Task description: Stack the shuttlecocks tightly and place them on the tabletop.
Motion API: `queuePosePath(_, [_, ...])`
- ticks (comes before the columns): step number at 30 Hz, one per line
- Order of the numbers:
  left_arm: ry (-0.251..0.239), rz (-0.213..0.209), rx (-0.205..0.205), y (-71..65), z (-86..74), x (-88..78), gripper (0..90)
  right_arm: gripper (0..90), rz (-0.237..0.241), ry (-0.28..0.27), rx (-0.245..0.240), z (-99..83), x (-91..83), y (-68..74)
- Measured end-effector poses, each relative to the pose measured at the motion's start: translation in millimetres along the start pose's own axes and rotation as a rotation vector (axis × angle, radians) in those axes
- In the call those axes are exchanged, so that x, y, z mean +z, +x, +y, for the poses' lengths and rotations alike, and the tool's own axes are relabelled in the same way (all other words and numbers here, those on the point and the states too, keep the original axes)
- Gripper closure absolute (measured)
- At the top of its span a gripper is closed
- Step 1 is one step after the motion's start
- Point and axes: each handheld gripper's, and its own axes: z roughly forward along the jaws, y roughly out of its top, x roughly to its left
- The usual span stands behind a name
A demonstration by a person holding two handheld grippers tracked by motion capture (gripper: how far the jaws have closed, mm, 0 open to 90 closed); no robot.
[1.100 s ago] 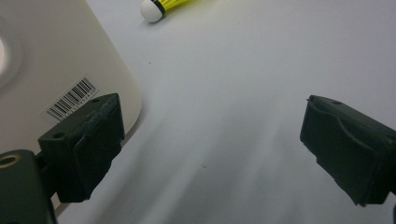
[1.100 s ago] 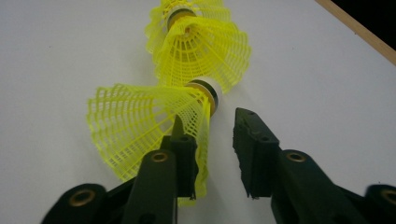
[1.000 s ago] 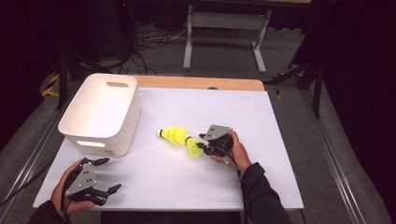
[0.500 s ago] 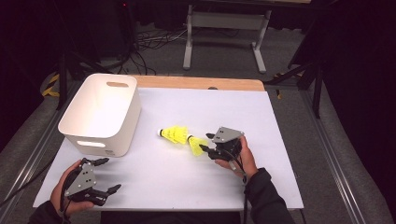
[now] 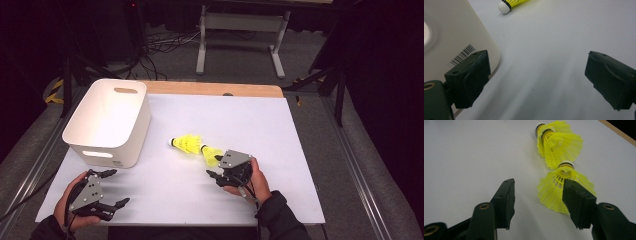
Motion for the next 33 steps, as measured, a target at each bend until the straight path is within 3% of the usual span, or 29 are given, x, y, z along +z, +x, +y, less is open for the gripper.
queuePosePath(6, [0.004, -0.002, 0.004, -0.7, 0.0, 1.3, 7.0, 39.1, -0.005, 0.033, 0.081, -0.8, 19.4, -0.9])
queuePosePath(12, [0.003, 0.001, 0.004, -0.9, 0.2, 2.4, 7.3, 50.0, -0.033, 0.054, 0.126, 0.6, 33.8, -5.7])
queuePosePath(17, [0.001, 0.0, 0.001, 0.3, -0.6, 2.1, 7.3, 65.7, -0.057, 0.064, 0.121, 5.8, 41.0, -4.3])
queuePosePath(19, [-0.001, -0.004, -0.006, 0.6, -0.9, 2.0, 7.3, 68.0, -0.061, 0.064, 0.118, 6.7, 41.3, -3.8])
queuePosePath(20, [-0.003, -0.003, -0.006, 0.6, -1.0, 1.5, 7.3, 76.4, -0.078, 0.067, 0.117, 7.4, 40.9, -3.9])
queuePosePath(22, [-0.003, -0.004, -0.006, 0.6, -1.0, 1.6, 7.3, 79.9, -0.085, 0.066, 0.117, 7.3, 40.3, -4.5])
queuePosePath(23, [-0.002, -0.006, -0.004, 0.3, -0.8, 2.0, 7.3, 88.8, -0.096, 0.062, 0.117, 7.2, 38.4, -5.8])
queuePosePath(28, [0.003, -0.005, 0.0, 0.3, -1.0, 2.4, 7.2, 90.0, -0.118, 0.066, 0.111, 6.9, 35.8, -8.3])
queuePosePath(33, [0.004, -0.008, -0.003, -0.1, -0.9, 2.5, 7.2, 90.0, -0.134, 0.034, 0.106, 7.6, 28.1, -11.8])
